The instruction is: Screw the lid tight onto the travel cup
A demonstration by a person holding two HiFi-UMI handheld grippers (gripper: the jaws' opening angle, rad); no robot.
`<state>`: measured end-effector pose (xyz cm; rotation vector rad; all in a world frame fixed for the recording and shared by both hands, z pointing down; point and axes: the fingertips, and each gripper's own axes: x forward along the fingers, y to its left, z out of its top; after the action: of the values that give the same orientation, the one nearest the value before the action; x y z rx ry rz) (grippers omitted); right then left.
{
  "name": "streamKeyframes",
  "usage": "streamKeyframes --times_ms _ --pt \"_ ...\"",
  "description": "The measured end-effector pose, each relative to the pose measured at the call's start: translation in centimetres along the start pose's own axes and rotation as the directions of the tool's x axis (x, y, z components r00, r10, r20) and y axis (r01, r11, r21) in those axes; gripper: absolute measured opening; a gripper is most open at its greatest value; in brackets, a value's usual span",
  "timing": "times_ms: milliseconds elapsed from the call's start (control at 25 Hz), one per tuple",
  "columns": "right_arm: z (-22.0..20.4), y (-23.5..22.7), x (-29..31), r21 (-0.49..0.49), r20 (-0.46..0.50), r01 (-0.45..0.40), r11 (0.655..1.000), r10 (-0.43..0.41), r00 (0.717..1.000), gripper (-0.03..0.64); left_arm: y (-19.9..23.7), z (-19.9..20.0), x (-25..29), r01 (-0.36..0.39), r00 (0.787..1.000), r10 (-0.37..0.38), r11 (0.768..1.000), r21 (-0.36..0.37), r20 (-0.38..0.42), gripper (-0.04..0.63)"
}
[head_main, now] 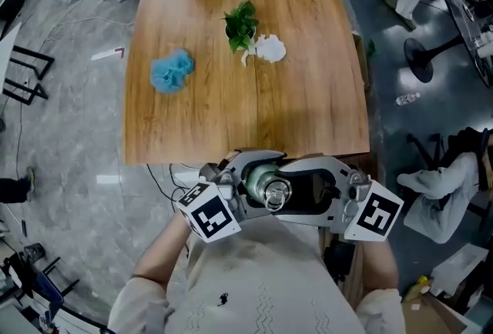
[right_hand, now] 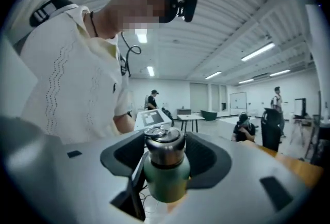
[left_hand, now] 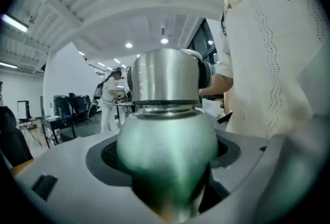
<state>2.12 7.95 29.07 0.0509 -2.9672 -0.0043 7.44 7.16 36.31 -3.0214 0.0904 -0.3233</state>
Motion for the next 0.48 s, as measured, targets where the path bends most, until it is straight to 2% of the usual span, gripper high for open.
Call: streamKeyframes --times_ms 40,80,160,200,280,360,400,440,480 --pt "0.1 0.1 0.2 -0.016 0.004 0.000 1.000 0.000 1.000 0.255 -0.1 0.1 0.2 -0.006 1.000 0.006 1.000 -0.003 0.004 0.405" --pt "0.2 -0.2 0.3 -0.015 0.025 0.036 0.999 -0.036 0.999 0.253 0.3 0.3 0.3 -0.038 0.999 0.038 0.999 -0.016 0.011 0.405" --pt "0.5 -1.4 0.1 0.016 0.082 0.180 0.983 -0.181 0.980 0.250 2.0 0.3 0.3 -0.151 0.988 0.151 0.988 -0.041 0.008 0.405" --pt "0.5 -2.2 0.0 0.039 0.103 0.268 0.963 -0.271 0.957 0.250 2.8 0.2 0.3 -0.213 0.977 0.213 0.976 -0.044 -0.005 0.405" --pt "0.5 -3.5 -0.3 0.095 0.119 0.448 0.889 -0.457 0.881 0.250 4.4 -0.2 0.3 -0.315 0.949 0.313 0.948 -0.052 -0.035 0.405" --pt "0.1 -4.3 -0.5 0.152 0.095 0.588 0.794 -0.604 0.791 0.250 5.3 -0.7 0.5 -0.376 0.926 0.373 0.923 -0.074 -0.055 0.405" --pt "-0.2 -4.5 -0.4 0.171 0.074 0.624 0.763 -0.641 0.764 0.251 5.4 -0.8 0.6 -0.384 0.923 0.380 0.919 -0.088 -0.055 0.405" --pt "-0.5 -4.4 -0.3 0.179 0.054 0.632 0.754 -0.649 0.759 0.252 5.3 -0.9 0.7 -0.374 0.927 0.371 0.922 -0.100 -0.047 0.405" --pt "-0.9 -4.0 -0.2 0.176 0.040 0.614 0.770 -0.629 0.777 0.252 5.0 -0.8 0.8 -0.349 0.937 0.348 0.931 -0.109 -0.031 0.405"
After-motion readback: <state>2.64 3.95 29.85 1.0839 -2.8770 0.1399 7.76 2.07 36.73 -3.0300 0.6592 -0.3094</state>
